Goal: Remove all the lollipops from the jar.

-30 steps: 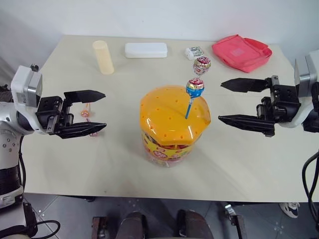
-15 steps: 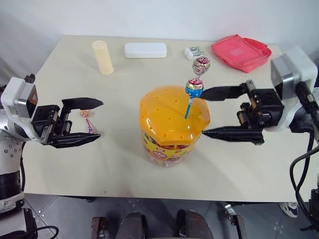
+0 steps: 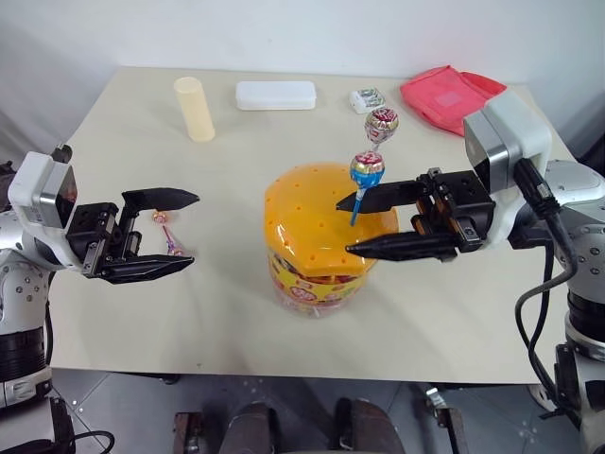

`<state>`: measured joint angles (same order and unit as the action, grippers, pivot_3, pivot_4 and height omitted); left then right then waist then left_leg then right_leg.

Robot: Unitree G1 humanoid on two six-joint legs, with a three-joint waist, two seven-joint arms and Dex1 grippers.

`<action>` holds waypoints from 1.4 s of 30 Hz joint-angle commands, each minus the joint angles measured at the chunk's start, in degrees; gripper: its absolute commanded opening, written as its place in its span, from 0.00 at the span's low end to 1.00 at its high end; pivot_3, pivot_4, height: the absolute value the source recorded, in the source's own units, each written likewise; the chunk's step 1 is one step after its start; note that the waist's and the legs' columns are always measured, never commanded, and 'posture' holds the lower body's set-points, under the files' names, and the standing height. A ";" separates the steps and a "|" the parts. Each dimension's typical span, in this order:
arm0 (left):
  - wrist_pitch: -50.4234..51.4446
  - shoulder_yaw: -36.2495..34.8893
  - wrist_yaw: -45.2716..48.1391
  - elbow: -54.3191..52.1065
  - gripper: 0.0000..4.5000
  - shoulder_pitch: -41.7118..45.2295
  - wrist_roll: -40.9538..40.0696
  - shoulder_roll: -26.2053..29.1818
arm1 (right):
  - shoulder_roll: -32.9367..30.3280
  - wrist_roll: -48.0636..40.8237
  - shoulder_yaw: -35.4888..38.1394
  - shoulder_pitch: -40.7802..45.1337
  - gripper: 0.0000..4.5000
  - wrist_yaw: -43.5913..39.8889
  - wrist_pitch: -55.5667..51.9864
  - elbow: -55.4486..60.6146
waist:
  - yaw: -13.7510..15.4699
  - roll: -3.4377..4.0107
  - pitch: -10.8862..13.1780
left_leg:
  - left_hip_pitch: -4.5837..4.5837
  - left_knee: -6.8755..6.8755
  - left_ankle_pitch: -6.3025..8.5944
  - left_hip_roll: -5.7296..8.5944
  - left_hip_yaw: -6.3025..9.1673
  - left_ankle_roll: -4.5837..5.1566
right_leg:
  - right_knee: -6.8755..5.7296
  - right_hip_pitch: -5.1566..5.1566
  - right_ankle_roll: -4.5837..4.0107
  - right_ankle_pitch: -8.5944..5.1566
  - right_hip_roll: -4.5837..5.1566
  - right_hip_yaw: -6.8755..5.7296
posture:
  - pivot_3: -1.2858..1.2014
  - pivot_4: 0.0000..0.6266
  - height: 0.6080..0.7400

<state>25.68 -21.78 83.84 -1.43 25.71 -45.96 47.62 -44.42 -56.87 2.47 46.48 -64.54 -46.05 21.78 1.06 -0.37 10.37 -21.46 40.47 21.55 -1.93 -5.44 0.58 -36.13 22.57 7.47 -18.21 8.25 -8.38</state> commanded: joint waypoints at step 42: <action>1.50 5.99 7.34 9.18 1.00 13.03 -3.01 3.31 | -15.73 27.42 15.50 -28.82 0.00 11.95 5.73 -27.19 | -1.23 -0.03 -0.02 | 0.04 -0.25 0.00 0.03 -0.07 0.00 | 0.07 0.02 0.00 0.00 0.05 -0.03 | 0.52 0.24 1.00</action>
<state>27.47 -15.24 86.05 9.32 37.89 -47.97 50.09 -60.67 -31.40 18.37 17.24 -54.73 -40.14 -3.19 -0.18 -0.40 10.35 -21.42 40.22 21.54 -1.90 -5.52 0.58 -36.06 22.59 7.48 -18.21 8.29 -8.41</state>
